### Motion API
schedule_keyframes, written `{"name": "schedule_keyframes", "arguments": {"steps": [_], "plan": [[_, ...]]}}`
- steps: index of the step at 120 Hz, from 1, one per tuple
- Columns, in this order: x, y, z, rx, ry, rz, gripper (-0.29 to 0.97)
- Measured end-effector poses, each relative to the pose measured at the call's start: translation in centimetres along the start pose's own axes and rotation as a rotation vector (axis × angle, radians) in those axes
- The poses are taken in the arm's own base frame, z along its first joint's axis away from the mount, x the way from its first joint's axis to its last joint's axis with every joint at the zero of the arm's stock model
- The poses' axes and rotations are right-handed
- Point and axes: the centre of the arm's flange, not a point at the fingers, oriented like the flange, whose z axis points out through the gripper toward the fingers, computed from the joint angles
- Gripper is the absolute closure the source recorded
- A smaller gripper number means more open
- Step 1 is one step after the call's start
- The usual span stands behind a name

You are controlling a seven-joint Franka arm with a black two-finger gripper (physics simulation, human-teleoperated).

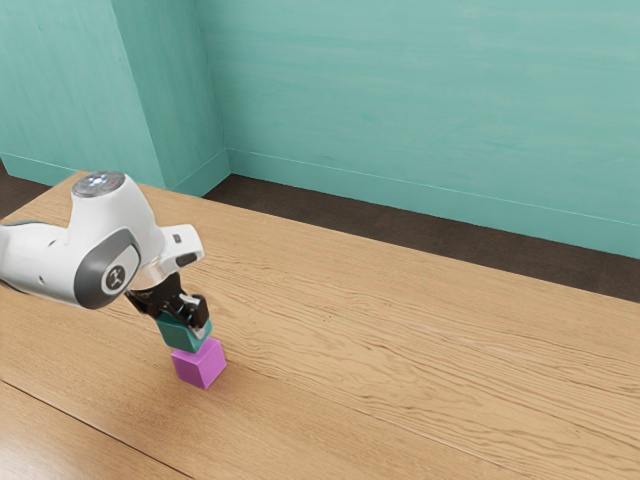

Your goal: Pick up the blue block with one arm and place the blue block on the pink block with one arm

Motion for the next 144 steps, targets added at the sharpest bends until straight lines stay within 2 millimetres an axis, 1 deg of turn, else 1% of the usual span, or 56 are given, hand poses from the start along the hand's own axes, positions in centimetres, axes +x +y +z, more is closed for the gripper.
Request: {"name": "schedule_keyframes", "arguments": {"steps": [37, 58, 75, 93, 144], "plan": [[0.07, -0.02, 0.02, -0.011, 0.007, 0.018, 0.30], [0.07, 0.38, 0.18, -0.015, 0.010, 0.035, 0.30], [-0.34, 0.05, 0.48, -0.019, 0.005, 0.024, 0.30], [-0.49, 0.61, 0.57, -0.022, 0.008, 0.037, 0.30], [-0.55, 0.31, 0.60, -0.023, 0.015, 0.034, 0.30]]}}
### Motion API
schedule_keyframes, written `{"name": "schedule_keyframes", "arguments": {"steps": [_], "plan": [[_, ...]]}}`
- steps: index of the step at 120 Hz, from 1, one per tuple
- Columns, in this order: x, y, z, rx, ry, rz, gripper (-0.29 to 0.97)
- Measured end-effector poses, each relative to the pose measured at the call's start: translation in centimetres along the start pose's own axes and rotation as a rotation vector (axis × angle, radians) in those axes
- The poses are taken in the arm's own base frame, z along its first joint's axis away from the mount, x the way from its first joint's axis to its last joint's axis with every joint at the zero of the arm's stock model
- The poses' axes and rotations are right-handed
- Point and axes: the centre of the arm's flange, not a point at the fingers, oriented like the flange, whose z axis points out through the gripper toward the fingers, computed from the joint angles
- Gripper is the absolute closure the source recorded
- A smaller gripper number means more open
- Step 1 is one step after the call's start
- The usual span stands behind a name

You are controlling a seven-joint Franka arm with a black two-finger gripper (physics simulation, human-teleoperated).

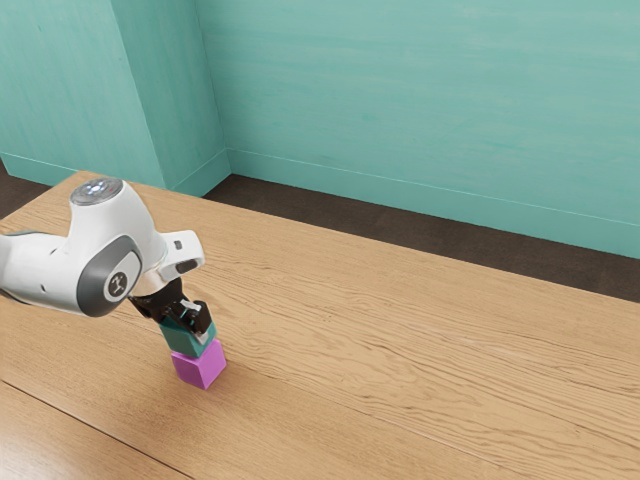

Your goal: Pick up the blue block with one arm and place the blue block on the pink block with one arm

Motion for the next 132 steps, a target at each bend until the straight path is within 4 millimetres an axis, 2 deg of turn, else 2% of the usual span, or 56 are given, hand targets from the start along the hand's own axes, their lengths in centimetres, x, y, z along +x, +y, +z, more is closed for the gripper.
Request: {"name": "schedule_keyframes", "arguments": {"steps": [40, 59, 64, 80, 90, 97, 101, 103, 106, 110, 114, 132], "plan": [[-0.4, -0.1, -0.2, 0.006, 0.003, -0.001, 0.30], [-0.4, 0.0, -0.3, 0.006, 0.005, 0.011, 0.15], [-0.2, 0.1, -1.0, 0.014, 0.021, 0.016, 0.13], [1.3, 0.4, -10.9, 0.152, 0.220, 0.098, 0.07], [4.8, -1.7, -18.1, 0.157, 0.341, -0.027, 0.05], [9.2, -2.1, -27.2, 0.107, 0.424, -0.166, 0.03], [11.9, -3.8, -32.8, 0.063, 0.443, -0.274, 0.03], [12.4, -5.0, -34.7, 0.048, 0.436, -0.331, 0.03], [12.6, -6.6, -36.6, 0.029, 0.410, -0.411, 0.02], [12.4, -8.5, -37.5, 0.017, 0.356, -0.508, 0.02], [12.0, -9.5, -37.4, 0.015, 0.292, -0.590, 0.02], [9.4, -11.4, -34.5, 0.049, 0.048, -0.885, 0.01]]}}
